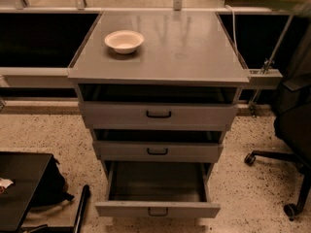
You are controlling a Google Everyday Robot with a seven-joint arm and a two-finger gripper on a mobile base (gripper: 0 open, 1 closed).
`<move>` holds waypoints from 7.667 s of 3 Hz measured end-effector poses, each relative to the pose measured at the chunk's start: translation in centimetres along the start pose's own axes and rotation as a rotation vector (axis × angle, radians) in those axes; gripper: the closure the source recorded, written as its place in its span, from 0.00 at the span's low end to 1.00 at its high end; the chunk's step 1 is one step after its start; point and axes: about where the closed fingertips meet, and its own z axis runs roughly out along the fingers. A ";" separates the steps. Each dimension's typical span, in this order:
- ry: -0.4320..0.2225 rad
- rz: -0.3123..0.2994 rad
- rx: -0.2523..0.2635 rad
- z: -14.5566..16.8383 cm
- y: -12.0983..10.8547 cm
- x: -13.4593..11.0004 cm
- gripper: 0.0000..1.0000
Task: Place green rice chip bag into bottom drawer
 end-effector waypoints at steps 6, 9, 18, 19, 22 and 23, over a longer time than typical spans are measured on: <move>0.197 -0.008 0.179 3.9 5.7 23.0 1.00; 0.221 0.075 0.195 4.5 9.0 28.3 1.00; 0.431 0.230 -0.101 13.1 33.1 56.5 1.00; 0.494 0.307 -0.074 13.7 36.3 66.4 1.00; 0.580 0.339 -0.180 16.5 45.2 76.3 1.00; 0.633 0.346 -0.235 18.4 50.3 82.0 1.00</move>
Offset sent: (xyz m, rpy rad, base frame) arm 0.0544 -0.0114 -0.0665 -0.0287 0.0240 -0.0475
